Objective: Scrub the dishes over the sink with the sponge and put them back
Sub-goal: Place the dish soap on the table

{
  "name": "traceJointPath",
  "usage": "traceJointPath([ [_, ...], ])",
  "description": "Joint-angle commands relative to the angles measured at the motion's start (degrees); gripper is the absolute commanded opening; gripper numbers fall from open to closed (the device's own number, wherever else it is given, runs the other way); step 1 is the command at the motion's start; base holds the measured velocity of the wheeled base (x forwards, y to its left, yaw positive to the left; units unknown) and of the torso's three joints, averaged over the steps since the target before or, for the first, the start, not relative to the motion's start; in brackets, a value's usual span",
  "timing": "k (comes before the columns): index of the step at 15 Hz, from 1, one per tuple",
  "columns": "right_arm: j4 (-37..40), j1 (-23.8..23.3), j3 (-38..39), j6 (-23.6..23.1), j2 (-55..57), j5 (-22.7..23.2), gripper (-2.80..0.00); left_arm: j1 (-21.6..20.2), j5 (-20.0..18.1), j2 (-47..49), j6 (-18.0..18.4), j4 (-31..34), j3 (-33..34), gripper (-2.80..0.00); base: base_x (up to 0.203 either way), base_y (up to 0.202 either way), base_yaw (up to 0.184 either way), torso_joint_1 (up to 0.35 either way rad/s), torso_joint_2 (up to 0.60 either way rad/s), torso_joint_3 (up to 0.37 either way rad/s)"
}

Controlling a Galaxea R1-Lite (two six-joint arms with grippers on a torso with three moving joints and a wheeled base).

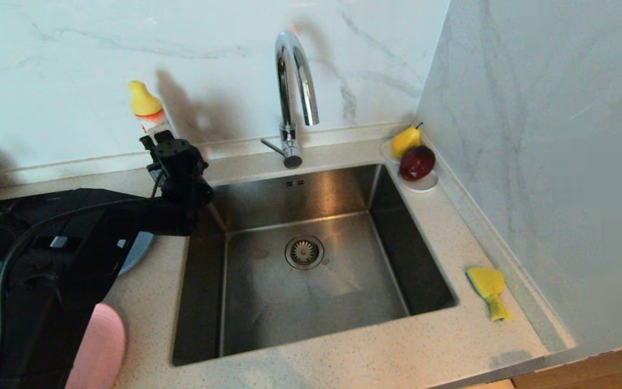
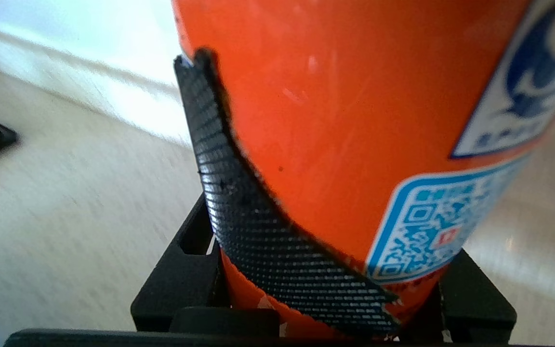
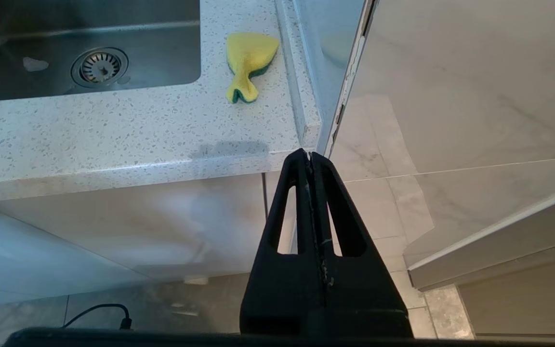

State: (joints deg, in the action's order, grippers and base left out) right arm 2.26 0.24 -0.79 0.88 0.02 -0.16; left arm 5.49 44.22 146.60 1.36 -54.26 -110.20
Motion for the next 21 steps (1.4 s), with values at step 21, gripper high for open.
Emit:
traceJointPath([
  [21,0.0,0.0,0.0,0.0,-0.1,0.0,-2.80,-0.3,1.3,-1.6,1.1,-0.3,0.0,-2.80,0.000,0.000,0.000,0.000,0.00,0.000],
])
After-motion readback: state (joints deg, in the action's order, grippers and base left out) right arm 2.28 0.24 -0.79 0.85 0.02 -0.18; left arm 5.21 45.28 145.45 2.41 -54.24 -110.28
